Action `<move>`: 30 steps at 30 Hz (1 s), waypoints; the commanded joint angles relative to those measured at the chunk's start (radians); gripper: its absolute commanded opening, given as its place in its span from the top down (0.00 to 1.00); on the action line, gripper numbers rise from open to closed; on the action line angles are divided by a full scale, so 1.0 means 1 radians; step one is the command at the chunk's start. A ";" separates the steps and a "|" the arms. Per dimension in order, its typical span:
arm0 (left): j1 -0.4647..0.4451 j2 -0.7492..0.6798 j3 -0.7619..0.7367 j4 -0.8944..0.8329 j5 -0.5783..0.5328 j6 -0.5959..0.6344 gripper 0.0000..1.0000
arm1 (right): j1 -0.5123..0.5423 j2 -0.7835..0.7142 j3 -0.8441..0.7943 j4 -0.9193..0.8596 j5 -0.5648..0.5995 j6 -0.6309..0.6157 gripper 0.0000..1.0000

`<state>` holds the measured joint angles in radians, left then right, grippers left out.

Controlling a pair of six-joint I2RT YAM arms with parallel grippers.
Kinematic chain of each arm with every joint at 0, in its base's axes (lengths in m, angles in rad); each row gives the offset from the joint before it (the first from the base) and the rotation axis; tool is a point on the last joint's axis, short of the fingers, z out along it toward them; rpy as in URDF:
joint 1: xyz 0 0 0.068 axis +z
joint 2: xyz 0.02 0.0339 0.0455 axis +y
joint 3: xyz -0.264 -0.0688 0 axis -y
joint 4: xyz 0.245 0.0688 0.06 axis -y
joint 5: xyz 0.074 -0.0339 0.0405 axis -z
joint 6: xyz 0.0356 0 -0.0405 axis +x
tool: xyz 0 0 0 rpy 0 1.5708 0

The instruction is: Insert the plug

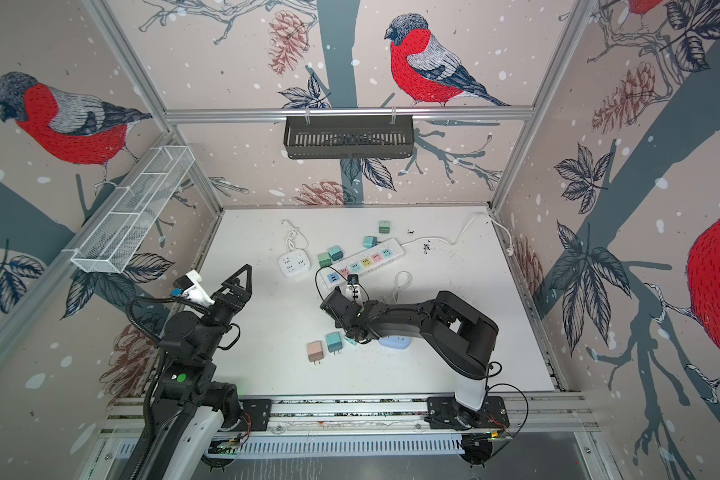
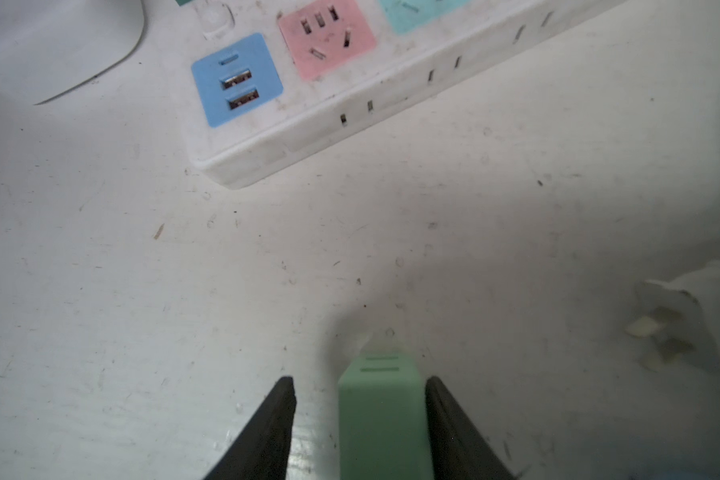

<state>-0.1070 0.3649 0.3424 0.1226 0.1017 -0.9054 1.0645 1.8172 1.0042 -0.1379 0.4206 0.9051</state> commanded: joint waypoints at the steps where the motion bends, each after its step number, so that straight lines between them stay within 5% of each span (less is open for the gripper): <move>1: 0.000 -0.010 0.000 0.002 -0.015 0.017 0.03 | 0.004 0.010 0.006 -0.026 0.013 0.002 0.56; 17: 0.000 -0.010 0.011 -0.012 -0.031 0.042 0.03 | 0.011 -0.050 -0.049 -0.002 0.025 -0.012 0.58; 30: 0.000 -0.009 0.014 -0.009 -0.027 0.045 0.03 | 0.017 -0.056 -0.065 0.044 0.002 -0.037 0.85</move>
<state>-0.1070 0.3546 0.3523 0.0978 0.0750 -0.8646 1.0786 1.7741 0.9478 -0.1101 0.4267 0.8867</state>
